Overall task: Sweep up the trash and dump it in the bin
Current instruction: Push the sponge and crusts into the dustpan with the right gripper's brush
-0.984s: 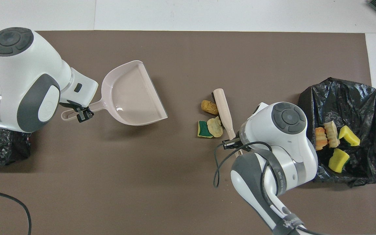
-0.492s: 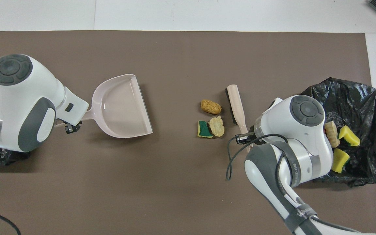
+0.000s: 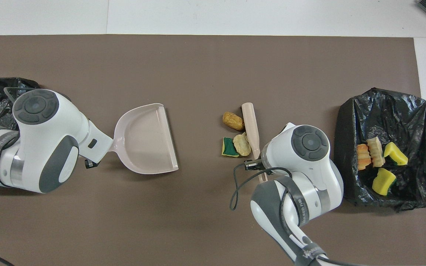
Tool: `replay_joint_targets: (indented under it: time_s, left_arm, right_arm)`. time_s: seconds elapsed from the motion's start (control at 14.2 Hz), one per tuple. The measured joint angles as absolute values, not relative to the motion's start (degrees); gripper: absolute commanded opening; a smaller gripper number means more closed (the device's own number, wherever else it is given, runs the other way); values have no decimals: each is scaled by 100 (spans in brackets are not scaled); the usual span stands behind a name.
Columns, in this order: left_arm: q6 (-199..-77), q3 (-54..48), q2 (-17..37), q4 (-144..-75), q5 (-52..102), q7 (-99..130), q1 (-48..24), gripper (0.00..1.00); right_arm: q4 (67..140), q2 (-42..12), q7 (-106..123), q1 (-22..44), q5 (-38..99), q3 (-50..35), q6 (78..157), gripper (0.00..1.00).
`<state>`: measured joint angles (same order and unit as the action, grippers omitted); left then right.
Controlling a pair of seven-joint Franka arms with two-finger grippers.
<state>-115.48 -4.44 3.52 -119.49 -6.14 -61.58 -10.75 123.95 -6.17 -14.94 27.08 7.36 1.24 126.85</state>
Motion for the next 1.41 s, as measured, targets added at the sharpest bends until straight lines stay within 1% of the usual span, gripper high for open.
replay_joint_targets:
  time_s: [0.14,0.28,0.7,0.84,0.98,1.19,1.27,1.41]
  left_arm:
    - [-11719,-448,283,-12186,-614,-6079,-1187,0]
    - [-11790,-448,239,-12266,-614,-5937,-1301,0]
    - [-11796,-442,208,-12294,-614,-5882,-1339,0]
    - [-11956,-436,206,-12400,-615,-5863,-1336,0]
    - [-12194,-411,199,-12571,-616,-5863,-1315,0]
    - [-12335,-392,196,-12630,-615,-5838,-1232,0]
    - [-12359,-382,195,-12630,-615,-5829,-1163,0]
    - [-12395,-363,195,-12630,-615,-5802,-1020,0]
  right_arm:
    - [12384,-682,-1899,3003,748,118,12752,0]
    - [12317,-766,-2176,3307,854,112,12861,0]
    - [12032,-953,-2223,3956,1889,101,12957,0]
    - [11961,-992,-2112,4173,2229,79,12998,0]
    - [11831,-999,-1785,4264,2764,28,12998,0]
    - [11614,-997,-1531,4273,3531,3,12992,0]
    - [11547,-973,-1532,4272,3579,4,12915,0]
    - [11480,-834,-1542,4244,3582,39,12473,0]
